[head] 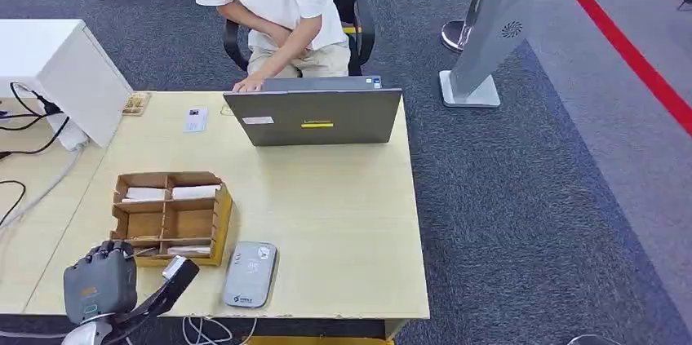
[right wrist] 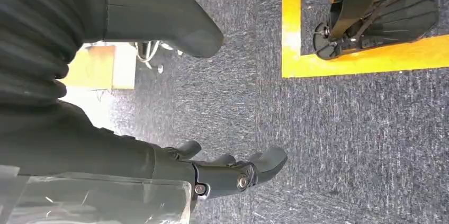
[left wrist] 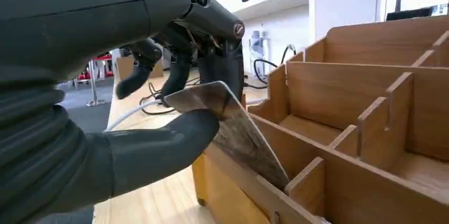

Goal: Pass the card to the sensor for recognition and then transmit it.

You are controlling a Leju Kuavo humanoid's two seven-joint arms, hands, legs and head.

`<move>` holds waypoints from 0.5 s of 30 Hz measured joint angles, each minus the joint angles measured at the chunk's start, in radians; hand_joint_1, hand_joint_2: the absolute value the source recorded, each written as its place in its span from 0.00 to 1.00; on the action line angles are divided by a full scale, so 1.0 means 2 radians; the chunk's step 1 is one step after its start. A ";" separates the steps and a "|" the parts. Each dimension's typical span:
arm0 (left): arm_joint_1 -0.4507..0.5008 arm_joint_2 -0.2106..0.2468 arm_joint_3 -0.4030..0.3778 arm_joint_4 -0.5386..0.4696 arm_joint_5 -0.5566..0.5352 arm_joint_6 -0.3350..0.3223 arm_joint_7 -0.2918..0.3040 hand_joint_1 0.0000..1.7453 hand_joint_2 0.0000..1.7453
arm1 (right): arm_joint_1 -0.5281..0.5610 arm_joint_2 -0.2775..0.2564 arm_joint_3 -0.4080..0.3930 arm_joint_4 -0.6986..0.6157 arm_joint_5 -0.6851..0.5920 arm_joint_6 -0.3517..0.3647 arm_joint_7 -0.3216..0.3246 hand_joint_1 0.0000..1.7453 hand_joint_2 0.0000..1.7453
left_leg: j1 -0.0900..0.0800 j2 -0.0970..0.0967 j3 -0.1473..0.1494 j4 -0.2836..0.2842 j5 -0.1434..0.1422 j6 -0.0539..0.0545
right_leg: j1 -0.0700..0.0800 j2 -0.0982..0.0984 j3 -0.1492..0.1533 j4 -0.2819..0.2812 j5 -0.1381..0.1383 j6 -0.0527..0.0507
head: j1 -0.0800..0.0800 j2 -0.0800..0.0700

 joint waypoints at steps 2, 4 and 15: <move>0.000 0.000 0.000 0.000 0.000 0.000 0.000 1.00 1.00 | 0.000 0.000 0.000 0.000 0.000 0.000 0.000 0.00 1.00 | 0.000 0.000 0.000 0.000 0.000 0.000 | 0.000 0.000 0.000 0.000 0.000 0.000 | 0.000 0.000; 0.000 0.000 0.000 0.000 0.000 0.000 0.000 1.00 1.00 | 0.000 0.000 0.000 0.000 0.000 0.000 0.000 0.00 1.00 | 0.000 0.000 0.000 0.000 0.000 0.000 | 0.000 0.000 0.000 0.000 0.000 0.000 | 0.000 0.000; 0.000 0.000 0.000 0.000 0.000 0.000 0.000 1.00 1.00 | 0.000 0.000 0.000 0.000 0.000 0.000 0.000 0.00 1.00 | 0.000 0.000 0.000 0.000 0.000 0.000 | 0.000 0.000 0.000 0.000 0.000 0.000 | 0.000 0.000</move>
